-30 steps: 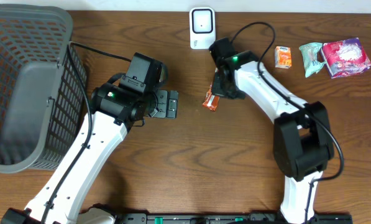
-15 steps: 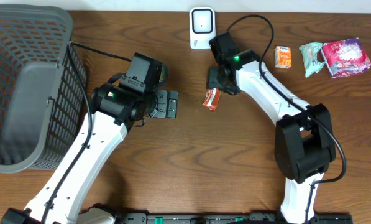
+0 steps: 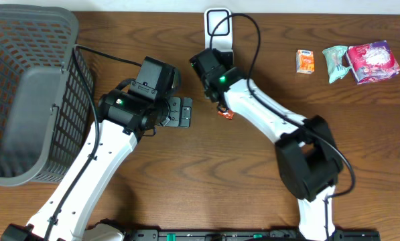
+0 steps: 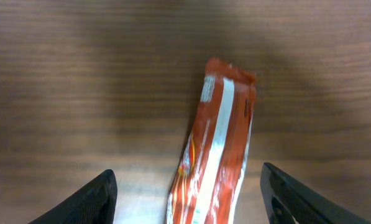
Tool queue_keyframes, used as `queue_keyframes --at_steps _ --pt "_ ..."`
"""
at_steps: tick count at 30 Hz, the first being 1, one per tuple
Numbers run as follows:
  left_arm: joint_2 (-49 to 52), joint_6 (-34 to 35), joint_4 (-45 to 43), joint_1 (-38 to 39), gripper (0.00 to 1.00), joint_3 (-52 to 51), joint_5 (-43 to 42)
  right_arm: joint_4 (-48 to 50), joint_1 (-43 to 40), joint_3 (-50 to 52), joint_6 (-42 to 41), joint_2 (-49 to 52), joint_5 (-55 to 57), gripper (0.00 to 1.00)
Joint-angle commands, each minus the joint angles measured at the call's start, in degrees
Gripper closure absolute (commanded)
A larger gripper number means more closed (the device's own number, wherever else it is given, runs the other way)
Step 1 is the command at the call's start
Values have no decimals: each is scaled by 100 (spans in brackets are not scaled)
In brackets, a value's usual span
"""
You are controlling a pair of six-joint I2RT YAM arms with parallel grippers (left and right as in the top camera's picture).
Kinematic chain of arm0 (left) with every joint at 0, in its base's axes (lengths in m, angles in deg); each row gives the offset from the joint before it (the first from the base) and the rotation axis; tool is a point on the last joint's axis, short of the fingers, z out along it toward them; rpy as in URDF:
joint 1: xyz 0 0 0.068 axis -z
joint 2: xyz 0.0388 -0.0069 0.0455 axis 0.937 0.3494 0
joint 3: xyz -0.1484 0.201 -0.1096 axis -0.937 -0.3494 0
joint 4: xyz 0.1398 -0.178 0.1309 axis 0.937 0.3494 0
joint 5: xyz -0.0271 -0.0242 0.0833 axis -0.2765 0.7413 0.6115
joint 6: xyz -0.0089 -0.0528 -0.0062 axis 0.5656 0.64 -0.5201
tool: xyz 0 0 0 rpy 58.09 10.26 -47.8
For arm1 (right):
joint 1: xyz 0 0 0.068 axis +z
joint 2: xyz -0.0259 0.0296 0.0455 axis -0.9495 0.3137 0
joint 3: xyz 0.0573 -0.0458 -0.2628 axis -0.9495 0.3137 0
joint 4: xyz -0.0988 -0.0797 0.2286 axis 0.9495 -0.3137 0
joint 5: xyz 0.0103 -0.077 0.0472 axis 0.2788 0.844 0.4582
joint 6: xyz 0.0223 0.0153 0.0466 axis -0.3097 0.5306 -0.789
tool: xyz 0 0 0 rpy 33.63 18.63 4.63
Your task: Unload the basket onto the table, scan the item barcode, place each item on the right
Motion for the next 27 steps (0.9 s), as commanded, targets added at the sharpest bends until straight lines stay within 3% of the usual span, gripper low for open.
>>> queue_keyframes --at_steps 1,19,27 --pt "17 -11 22 -24 2 22 -7 190 50 -68 -127 474 968 32" --pt "17 -11 22 -24 2 22 -7 153 31 -68 -125 1071 1038 40" --pt "17 -11 22 -24 2 22 -7 -157 -83 -68 -127 1099 1043 61"
